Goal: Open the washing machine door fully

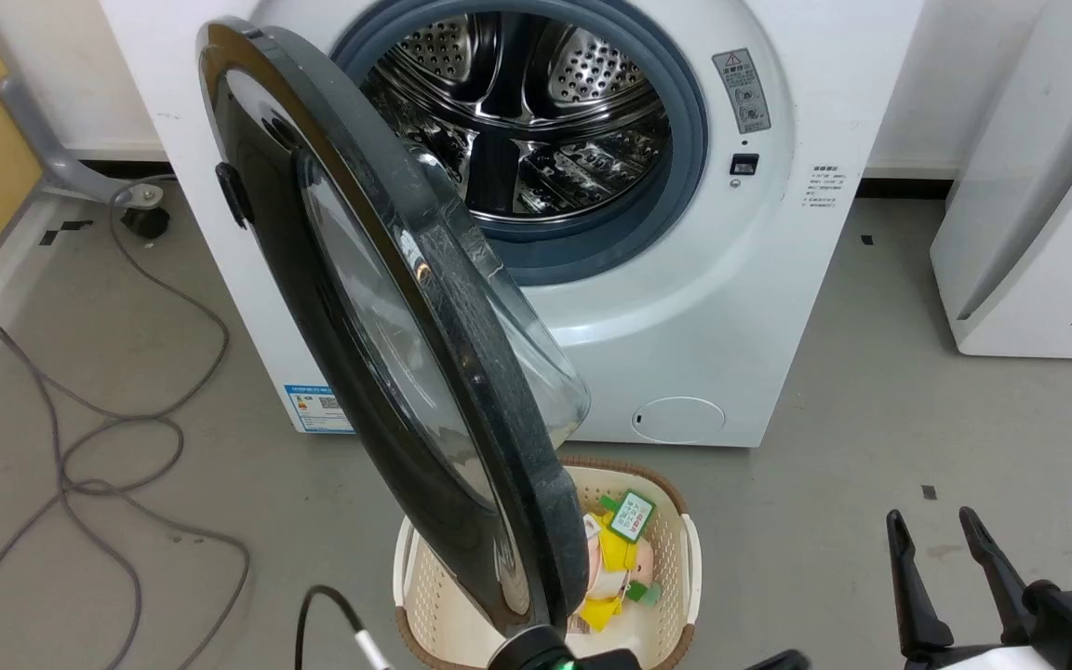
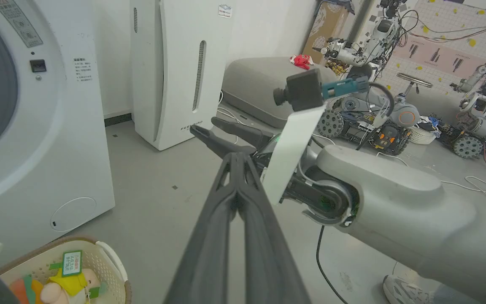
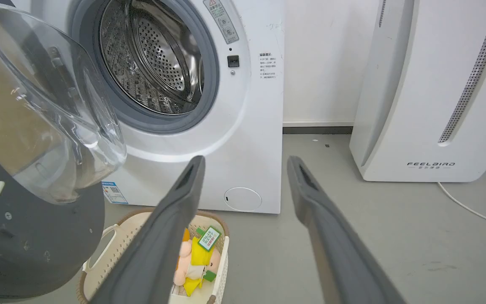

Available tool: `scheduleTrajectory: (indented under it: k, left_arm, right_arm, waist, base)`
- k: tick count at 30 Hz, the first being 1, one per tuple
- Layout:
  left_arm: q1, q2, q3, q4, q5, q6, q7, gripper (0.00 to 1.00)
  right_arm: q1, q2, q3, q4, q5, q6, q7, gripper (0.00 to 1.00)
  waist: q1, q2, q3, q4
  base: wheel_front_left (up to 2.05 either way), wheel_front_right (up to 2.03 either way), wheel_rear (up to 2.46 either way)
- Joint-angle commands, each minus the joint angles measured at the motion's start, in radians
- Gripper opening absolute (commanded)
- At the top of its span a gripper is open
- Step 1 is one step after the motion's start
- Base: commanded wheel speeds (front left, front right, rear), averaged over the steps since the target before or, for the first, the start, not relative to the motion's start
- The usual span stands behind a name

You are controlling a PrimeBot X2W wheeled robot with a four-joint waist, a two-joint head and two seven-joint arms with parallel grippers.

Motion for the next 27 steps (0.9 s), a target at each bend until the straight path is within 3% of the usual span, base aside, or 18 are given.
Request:
scheduleTrajectory:
  k: [1, 5, 13, 20, 27]
  left_arm:
    - [0.011, 0.003, 0.003, 0.02, -0.001, 0.009, 0.001, 0.0]
    - [-0.004, 0.001, 0.029, 0.127, 0.029, 0.045, -0.019, 0.0]
    - [-0.118, -0.061, 0.135, 0.308, 0.032, 0.111, -0.142, 0.0]
    - [-0.221, -0.085, 0.168, 0.414, 0.035, 0.141, -0.191, 0.0]
    - [-0.216, -0.089, 0.182, 0.458, 0.027, 0.19, -0.188, 0.0]
  right_arm:
    - [-0.014, 0.005, 0.002, 0.005, 0.001, 0.001, -0.002, 1.0]
    - [-0.013, 0.005, 0.002, 0.006, 0.001, 0.001, 0.001, 1.0]
    - [-0.013, 0.005, -0.012, -0.001, 0.006, 0.001, 0.002, 1.0]
    - [-0.019, 0.005, -0.005, 0.003, 0.013, 0.001, 0.006, 1.0]
    - [-0.017, 0.005, -0.006, 0.01, 0.02, 0.001, 0.008, 1.0]
  waist:
    - [0.0, 0.0, -0.003, -0.001]
    - [0.0, 0.0, -0.006, -0.005]
    - [0.0, 0.0, 0.002, -0.007]
    - [0.0, 0.0, 0.011, -0.008]
    - [0.0, 0.0, 0.011, -0.009]
  base:
    - [0.0, 0.0, 0.0]
    - [0.0, 0.0, 0.0]
    - [0.0, 0.0, 0.0]
    - [0.0, 0.0, 0.0]
    - [0.0, 0.0, 0.0]
